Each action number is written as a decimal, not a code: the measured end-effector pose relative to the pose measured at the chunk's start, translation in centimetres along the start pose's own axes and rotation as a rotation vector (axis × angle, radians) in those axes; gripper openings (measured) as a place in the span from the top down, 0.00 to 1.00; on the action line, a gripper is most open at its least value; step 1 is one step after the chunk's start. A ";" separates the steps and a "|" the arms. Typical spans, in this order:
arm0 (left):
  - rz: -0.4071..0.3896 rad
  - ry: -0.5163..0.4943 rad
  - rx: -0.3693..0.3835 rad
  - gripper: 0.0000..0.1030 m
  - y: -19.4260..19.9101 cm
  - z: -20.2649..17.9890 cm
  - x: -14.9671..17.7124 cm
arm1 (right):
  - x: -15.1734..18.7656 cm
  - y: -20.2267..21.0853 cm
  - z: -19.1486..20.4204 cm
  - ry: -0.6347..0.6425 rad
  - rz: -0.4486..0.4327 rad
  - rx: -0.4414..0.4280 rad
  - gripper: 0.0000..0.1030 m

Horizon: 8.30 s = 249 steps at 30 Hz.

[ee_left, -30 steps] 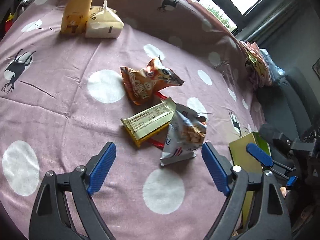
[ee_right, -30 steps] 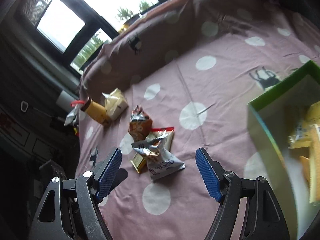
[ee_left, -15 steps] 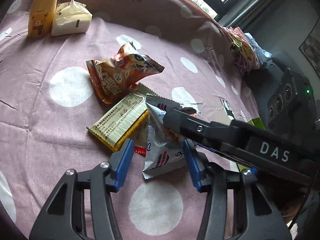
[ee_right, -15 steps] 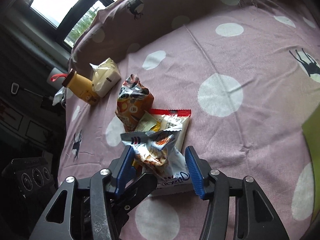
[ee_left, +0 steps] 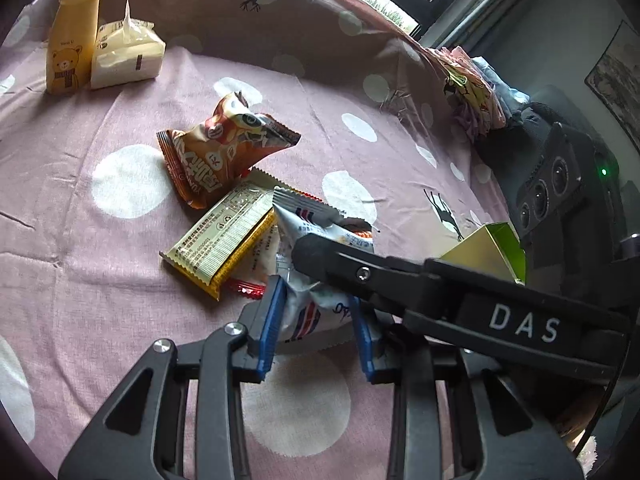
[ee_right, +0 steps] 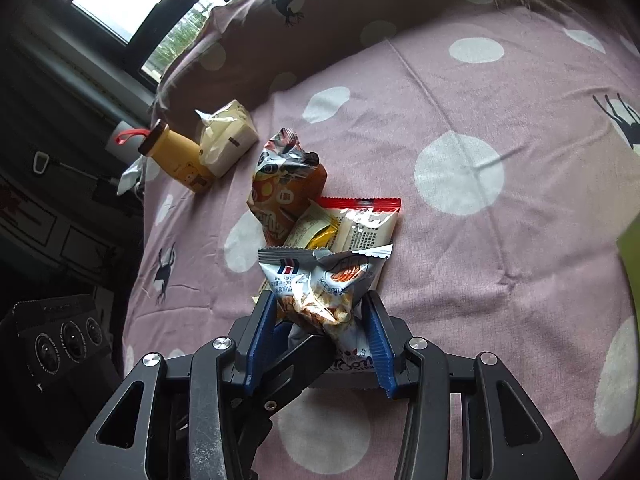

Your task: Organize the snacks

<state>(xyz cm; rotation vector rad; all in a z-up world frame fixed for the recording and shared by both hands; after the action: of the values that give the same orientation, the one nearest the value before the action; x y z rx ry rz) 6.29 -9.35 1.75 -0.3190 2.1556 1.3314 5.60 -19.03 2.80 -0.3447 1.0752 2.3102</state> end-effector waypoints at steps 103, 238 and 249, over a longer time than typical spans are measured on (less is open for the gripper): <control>-0.052 -0.068 0.026 0.17 4.9 -7.8 -2.1 | 1.1 23.7 -4.7 -0.143 -0.509 0.214 0.30; 0.099 -0.384 0.284 0.73 1.0 -26.6 6.5 | 6.9 27.9 -7.6 -0.184 -0.499 0.211 0.68; 0.179 -0.357 0.276 0.67 -0.6 -26.4 7.2 | 7.2 27.5 -10.5 -0.265 -0.468 0.213 0.68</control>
<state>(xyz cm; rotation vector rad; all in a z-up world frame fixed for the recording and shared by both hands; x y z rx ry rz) -8.39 -32.11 5.90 0.2115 2.0574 1.0668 -16.47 -38.65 9.84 -0.1753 0.9740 1.7539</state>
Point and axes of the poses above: each gripper's, at about its wrist camera, not at the fingertips, and y roughly against the way its jaws point, z to its left, x to its underside, the point moved 4 cm from there along -y, roughly the way its jaws point, and after that the axes turned 12 degrees about -x, right-handed, at the moved point
